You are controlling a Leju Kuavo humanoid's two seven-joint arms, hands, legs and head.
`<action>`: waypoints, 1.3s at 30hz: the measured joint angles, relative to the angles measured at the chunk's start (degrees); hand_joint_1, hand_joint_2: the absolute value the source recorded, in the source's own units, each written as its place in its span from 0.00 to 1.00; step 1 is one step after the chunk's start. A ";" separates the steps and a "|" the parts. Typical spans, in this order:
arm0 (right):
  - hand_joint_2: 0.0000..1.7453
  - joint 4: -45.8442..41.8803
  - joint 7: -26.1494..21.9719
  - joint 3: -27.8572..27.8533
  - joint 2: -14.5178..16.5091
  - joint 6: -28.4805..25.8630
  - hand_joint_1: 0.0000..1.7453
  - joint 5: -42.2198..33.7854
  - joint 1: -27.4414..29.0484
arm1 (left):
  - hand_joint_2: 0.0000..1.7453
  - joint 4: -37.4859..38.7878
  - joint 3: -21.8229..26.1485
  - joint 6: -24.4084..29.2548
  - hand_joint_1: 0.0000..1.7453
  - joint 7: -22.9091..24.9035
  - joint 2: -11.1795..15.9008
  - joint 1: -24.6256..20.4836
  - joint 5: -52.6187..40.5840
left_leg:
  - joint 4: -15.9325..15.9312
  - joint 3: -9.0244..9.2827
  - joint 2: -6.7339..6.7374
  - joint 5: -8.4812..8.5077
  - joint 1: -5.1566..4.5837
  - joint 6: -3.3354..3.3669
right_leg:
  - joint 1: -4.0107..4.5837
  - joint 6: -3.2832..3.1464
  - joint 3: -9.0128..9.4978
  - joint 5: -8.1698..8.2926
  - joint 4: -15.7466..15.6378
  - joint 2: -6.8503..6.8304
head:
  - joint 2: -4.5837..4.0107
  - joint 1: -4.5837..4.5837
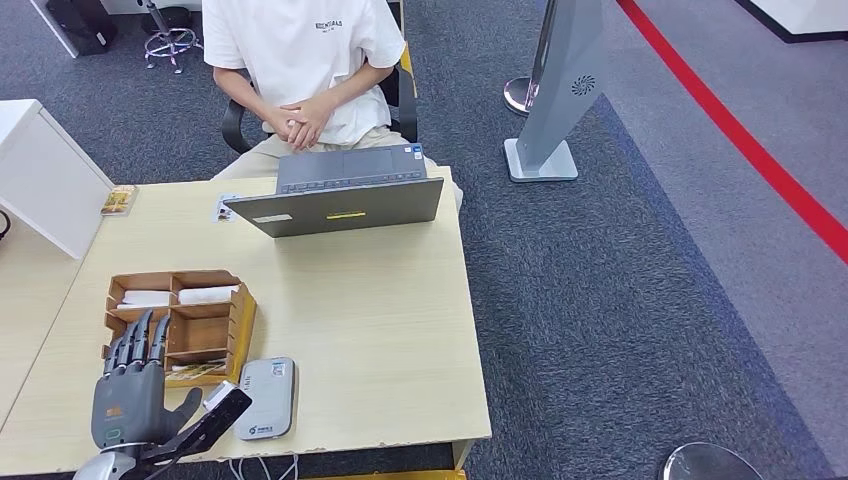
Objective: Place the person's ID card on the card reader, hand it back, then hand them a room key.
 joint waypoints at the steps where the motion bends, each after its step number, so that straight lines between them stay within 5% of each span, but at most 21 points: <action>1: 1.00 0.00 0.00 0.00 0.00 -0.01 0.00 0.02 0.00 | 1.00 -0.01 0.12 0.14 0.00 0.05 0.00 0.02 0.00 | 0.00 0.00 0.00 0.00 0.00 0.00 | 0.00 0.00 0.00 0.00 0.00 0.00 | 0.00 0.00; 24: 1.00 0.00 0.00 0.01 0.00 -0.25 0.00 0.24 0.00 | 1.00 -0.01 1.39 0.97 0.00 0.16 -0.01 0.76 -0.07 | 0.00 -0.01 0.00 0.00 0.00 0.00 | 0.00 0.00 0.00 0.00 0.00 -0.01 | 0.01 0.00; 28: 1.00 0.00 0.00 0.01 0.00 -0.25 0.00 0.24 0.00 | 1.00 -0.01 1.43 0.99 1.00 0.15 -0.01 0.77 -0.06 | 0.00 -0.01 0.00 0.00 0.00 0.00 | 0.00 0.00 0.00 0.00 0.00 -0.01 | 0.00 0.00; 39: 1.00 0.00 0.00 0.00 0.00 -0.08 0.00 0.34 0.00 | 1.00 -0.01 1.48 0.62 1.00 -0.75 0.01 0.91 1.28 | 0.00 -0.01 0.00 0.00 0.00 0.00 | 0.00 0.00 0.00 0.00 0.00 -0.01 | 0.00 0.00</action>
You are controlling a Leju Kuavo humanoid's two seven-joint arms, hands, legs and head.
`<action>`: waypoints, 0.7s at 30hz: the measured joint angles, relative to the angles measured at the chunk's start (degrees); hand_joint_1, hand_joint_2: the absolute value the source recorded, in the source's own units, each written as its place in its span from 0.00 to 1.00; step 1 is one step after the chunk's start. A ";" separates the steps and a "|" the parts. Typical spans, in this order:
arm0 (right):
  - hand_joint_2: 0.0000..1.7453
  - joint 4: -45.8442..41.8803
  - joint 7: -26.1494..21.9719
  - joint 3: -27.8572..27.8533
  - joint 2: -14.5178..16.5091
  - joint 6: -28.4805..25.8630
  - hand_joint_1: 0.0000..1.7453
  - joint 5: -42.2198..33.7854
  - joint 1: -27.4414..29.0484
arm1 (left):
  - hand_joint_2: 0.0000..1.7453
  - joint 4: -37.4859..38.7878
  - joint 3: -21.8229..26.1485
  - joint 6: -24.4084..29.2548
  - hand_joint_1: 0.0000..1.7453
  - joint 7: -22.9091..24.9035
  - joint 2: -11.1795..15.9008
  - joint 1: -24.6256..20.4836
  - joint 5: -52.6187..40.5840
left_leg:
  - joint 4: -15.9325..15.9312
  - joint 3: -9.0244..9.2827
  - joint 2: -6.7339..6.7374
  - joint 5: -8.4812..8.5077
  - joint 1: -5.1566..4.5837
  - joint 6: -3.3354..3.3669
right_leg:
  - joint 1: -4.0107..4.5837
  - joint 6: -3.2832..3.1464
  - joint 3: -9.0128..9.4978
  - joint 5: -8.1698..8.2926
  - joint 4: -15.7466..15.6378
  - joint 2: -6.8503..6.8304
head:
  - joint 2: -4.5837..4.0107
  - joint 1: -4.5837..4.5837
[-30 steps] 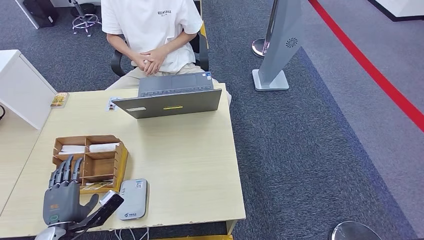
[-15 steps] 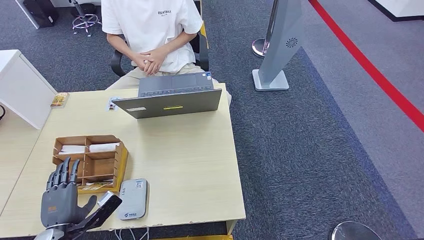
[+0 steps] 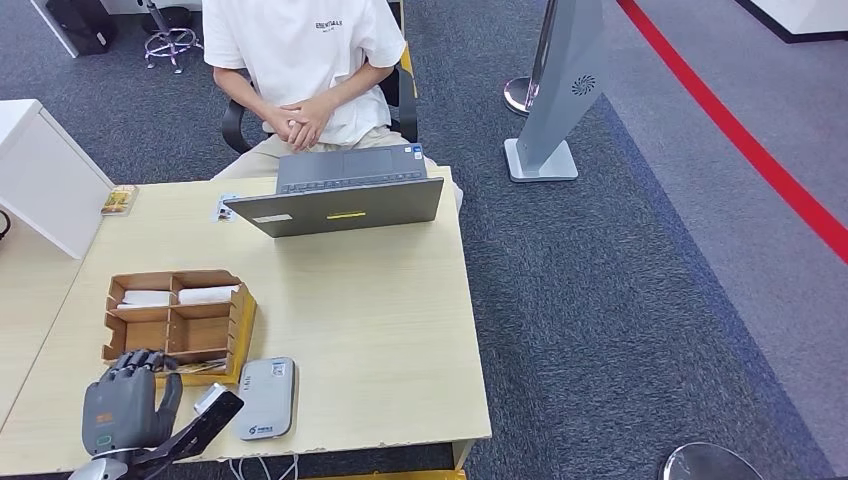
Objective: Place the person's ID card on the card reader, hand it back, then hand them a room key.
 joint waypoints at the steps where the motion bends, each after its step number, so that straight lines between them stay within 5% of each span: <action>1: 1.00 0.00 0.00 0.00 0.00 -0.01 0.00 0.00 0.00 | 1.00 0.00 0.01 -0.03 1.00 -0.03 0.00 0.01 0.07 | 0.00 0.00 0.00 0.00 0.00 0.00 | 0.00 0.00 0.00 0.00 0.00 0.00 | -0.01 0.01; 21: 1.00 0.00 -0.22 0.00 0.00 -0.09 0.00 -0.01 0.00 | 1.00 0.00 0.54 -1.64 1.00 -0.15 0.37 -0.02 0.91 | 0.00 0.01 0.00 0.00 0.00 0.00 | 0.00 0.00 0.00 0.00 0.00 0.00 | -0.01 0.00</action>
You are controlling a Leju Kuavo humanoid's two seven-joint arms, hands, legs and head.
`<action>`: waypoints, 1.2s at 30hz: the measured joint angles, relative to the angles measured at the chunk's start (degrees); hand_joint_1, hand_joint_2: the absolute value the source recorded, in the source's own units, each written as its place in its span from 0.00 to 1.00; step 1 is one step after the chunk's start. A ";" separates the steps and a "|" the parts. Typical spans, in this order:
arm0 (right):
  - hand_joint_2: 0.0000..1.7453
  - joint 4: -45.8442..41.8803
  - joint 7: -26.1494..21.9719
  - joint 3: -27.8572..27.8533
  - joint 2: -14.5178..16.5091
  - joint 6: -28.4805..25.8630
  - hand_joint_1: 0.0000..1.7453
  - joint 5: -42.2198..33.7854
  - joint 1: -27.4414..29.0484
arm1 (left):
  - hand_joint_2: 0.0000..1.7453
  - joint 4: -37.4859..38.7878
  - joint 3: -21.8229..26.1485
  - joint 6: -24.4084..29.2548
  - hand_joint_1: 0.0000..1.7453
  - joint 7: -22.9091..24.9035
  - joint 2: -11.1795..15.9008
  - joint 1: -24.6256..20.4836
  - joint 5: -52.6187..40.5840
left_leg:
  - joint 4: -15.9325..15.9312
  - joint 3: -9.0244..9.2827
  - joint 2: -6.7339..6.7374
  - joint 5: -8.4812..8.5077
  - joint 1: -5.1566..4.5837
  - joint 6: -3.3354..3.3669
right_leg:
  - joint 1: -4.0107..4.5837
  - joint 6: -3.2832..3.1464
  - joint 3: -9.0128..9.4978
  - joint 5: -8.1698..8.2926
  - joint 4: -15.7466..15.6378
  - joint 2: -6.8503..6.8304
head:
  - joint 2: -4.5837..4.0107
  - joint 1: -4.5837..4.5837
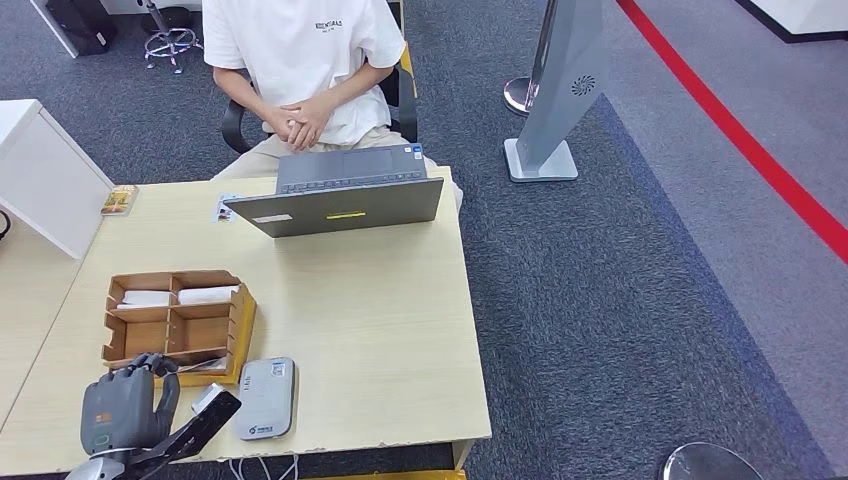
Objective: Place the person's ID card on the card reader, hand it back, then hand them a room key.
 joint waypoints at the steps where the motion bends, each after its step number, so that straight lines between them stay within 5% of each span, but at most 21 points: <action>1: 1.00 0.00 0.00 0.00 0.00 -0.01 0.00 0.01 0.00 | 1.00 0.00 0.05 0.23 1.00 0.01 -0.02 0.00 -0.09 | 0.00 0.00 0.00 0.00 0.00 0.00 | 0.00 0.00 0.00 0.00 0.00 0.00 | 0.00 0.00; 9: 1.00 0.00 -0.02 0.00 0.00 0.01 0.00 0.10 0.00 | 1.00 -0.60 0.21 0.40 1.00 0.12 0.41 -0.13 -0.99 | 0.00 0.01 0.00 0.00 0.01 0.00 | 0.01 0.00 -0.01 0.00 0.00 0.00 | 0.02 0.00; 17: 1.00 0.00 -0.43 0.00 0.00 0.26 0.00 0.09 0.00 | 1.00 -6.73 0.28 -2.82 1.00 0.02 4.02 -2.64 -0.99 | 0.00 0.02 0.00 0.01 0.02 -0.01 | 0.01 0.00 -0.01 0.00 0.01 0.00 | 0.00 0.01; 27: 1.00 0.00 -0.62 0.00 0.00 0.25 0.00 0.08 -0.03 | 1.00 -16.14 0.00 -5.08 1.00 -1.02 7.96 -10.32 -0.86 | 0.00 0.02 -0.01 0.01 0.01 -0.01 | 0.00 0.00 0.00 0.01 0.01 0.00 | 0.01 -0.01; 36: 1.00 0.00 -0.39 0.09 0.00 0.45 0.00 1.86 -0.12 | 1.00 -14.82 -0.78 -5.93 1.00 0.32 9.46 -19.75 -1.34 | 0.02 0.03 -0.02 0.04 0.01 0.00 | 0.01 0.00 -0.01 0.02 0.01 -0.01 | 0.01 0.03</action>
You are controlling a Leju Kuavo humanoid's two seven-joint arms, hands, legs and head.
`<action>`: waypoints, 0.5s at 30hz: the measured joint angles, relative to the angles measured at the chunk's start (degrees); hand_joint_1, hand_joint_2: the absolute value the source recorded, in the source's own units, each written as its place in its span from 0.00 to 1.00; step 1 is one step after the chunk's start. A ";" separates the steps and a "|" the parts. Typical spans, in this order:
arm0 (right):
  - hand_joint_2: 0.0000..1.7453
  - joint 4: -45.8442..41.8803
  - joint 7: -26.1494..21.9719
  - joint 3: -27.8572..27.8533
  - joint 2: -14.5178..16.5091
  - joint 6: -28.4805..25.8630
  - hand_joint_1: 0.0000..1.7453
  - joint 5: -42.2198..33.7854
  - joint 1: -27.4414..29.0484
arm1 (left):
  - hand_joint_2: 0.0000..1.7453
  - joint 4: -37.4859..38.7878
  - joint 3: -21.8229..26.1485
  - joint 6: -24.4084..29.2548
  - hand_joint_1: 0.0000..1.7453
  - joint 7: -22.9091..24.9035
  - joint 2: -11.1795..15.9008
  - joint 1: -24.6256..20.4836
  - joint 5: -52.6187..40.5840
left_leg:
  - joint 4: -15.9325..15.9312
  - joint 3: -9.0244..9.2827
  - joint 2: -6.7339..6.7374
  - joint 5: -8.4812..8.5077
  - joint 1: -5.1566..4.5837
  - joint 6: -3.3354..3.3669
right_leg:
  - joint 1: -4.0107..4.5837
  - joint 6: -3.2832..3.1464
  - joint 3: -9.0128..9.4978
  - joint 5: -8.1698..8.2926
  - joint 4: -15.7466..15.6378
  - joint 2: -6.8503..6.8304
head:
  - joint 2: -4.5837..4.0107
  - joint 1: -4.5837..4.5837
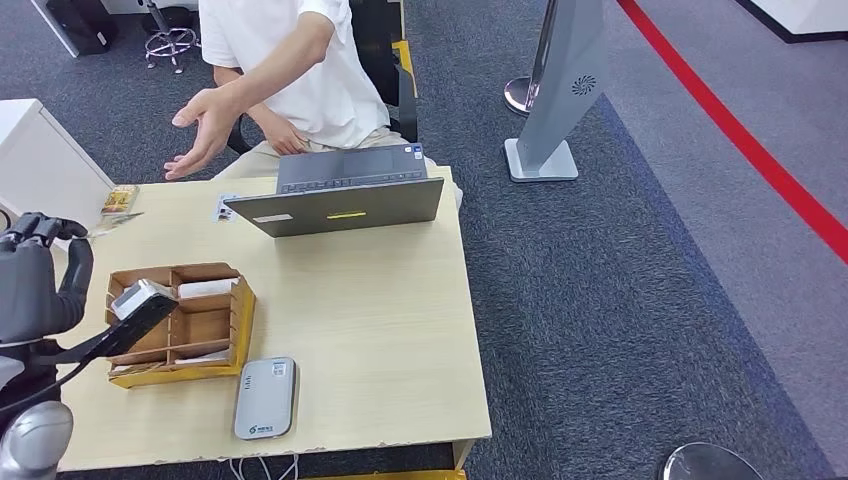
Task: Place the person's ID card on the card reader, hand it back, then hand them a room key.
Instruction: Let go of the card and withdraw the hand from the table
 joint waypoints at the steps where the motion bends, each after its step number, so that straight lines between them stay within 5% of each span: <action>1: 1.00 0.00 0.17 0.10 0.00 0.03 0.00 0.37 -0.09 | 1.00 1.08 -0.15 -0.18 1.00 0.30 0.08 -2.06 -0.38 | 0.00 0.00 -0.01 0.02 0.00 0.00 | 0.00 -0.01 0.00 0.01 0.00 -0.01 | -0.01 0.00; 9: 1.00 0.00 1.76 1.50 0.14 0.08 0.00 2.34 -1.51 | 1.00 14.59 -2.67 -2.79 1.00 2.14 0.53 -20.43 -2.54 | 0.02 0.02 0.05 0.13 -0.01 0.02 | 0.00 -0.05 0.00 0.15 0.03 0.07 | 0.00 -0.02; 15: 1.00 0.00 1.84 1.89 0.28 0.08 0.00 2.41 -1.85 | 1.00 20.01 -3.73 -2.92 1.00 2.58 0.53 -25.46 -2.77 | 0.02 0.00 0.07 0.12 -0.01 0.02 | -0.01 -0.05 -0.03 0.13 0.02 0.11 | -0.01 -0.02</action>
